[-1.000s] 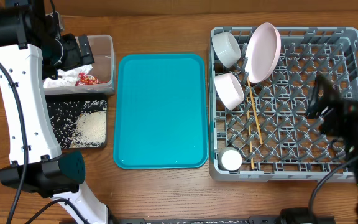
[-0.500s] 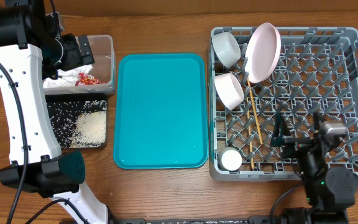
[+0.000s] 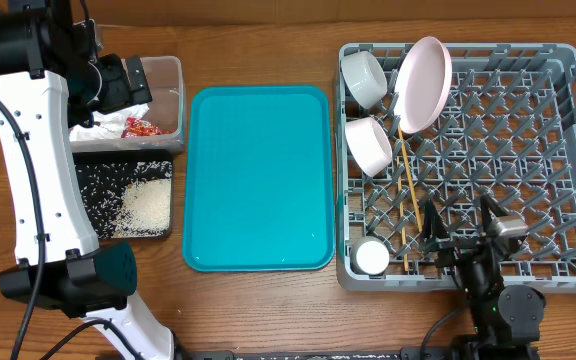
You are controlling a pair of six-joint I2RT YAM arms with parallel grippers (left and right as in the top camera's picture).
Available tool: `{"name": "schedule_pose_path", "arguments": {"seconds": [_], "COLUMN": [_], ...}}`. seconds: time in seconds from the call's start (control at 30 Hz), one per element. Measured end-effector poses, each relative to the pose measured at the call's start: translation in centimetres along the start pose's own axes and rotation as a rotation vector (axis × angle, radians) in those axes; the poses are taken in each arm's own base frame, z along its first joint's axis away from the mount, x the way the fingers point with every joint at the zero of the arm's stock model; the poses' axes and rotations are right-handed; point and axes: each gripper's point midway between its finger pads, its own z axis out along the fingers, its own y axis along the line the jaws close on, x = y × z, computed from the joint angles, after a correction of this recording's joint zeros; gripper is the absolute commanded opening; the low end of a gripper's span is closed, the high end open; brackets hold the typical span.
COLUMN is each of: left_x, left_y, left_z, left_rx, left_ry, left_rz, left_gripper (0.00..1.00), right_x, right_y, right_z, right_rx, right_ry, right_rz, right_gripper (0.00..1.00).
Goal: Sort waste into correct bins and load items into the dishwasher
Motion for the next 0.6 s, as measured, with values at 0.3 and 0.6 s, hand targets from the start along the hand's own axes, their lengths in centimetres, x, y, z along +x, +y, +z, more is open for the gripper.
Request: {"name": "schedule_pose_path", "arguments": {"seconds": [0.3, 0.6], "left_x": [0.0, 0.0], "left_y": [0.0, 0.0], "left_z": [0.0, 0.0], "left_rx": [0.0, 0.0], "left_ry": [0.0, 0.0], "left_rz": [0.0, 0.0], "left_gripper": [1.0, 1.0], "right_x": [0.8, 1.8], "right_y": [0.5, 0.5], "right_z": [0.1, 0.1], "right_rx": [-0.03, -0.029], "right_ry": [-0.013, 0.025], "right_rz": [-0.001, 0.003], "right_gripper": [1.0, 1.0]}}
